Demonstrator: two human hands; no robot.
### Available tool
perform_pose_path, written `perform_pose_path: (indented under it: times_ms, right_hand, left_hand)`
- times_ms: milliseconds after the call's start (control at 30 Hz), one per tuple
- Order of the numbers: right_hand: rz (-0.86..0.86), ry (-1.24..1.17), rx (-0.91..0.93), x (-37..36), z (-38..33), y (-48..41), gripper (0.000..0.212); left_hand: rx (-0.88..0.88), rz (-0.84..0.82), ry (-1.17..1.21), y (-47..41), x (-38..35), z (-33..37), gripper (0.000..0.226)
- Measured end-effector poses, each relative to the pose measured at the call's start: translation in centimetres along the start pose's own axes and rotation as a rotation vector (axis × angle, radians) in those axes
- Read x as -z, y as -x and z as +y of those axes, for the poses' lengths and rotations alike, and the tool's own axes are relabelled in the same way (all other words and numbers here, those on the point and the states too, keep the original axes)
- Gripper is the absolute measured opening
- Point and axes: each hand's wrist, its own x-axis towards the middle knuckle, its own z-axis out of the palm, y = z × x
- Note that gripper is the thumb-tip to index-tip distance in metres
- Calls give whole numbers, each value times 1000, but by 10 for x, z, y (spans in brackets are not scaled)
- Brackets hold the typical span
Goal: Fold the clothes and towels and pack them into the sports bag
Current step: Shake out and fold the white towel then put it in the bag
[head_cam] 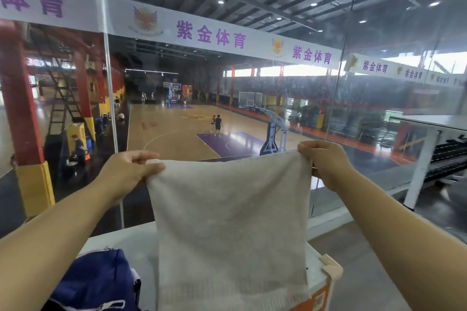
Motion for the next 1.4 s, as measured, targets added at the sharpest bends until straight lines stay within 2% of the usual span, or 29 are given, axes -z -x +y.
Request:
perform_pose_path:
  times_ms: [133,233,300,467,700,800,867,1000,1233,1300,1400]
  right_hand:
    - [-189,159,120,28,-1,7,32]
    - [-120,404,256,38,-2,13,28]
    - [-55,481,325,40,-4,16,24]
    - [19,504,403,44,-10,28,22]
    - [-73,610,480,56,-20,57,21]
    - [-73,632,537,66,-18,68,17]
    - [-22,671,576,72,-17,72,18]
    - [93,639,638,79,-18,75,19]
    - [36,587,435,58,-9,49,8]
    - [8,558,361,44,-1,34,11]
    - [30,380,312,28,-3,17,12]
  left_hand:
    - [-38,-18,-91,3,3,2,34]
    - [-105,-18,-187,5,4,7,33]
    - [-150,-4,-252,8,4,13,28]
    - [-195,44,-233,21,12,25,20]
    - [-253,74,-359,45,28,35,30]
    - [-302,66,-396,54,35,39,25]
    - [-339,51,-404,60,40,42,10]
    - [-351,24,-446,62,45,46,8]
    - [-305,-36,-579,35,23,36,13]
    - [-267,-46,-640,21,15,29,14]
    - [-243,14,-496,2,7,31,13]
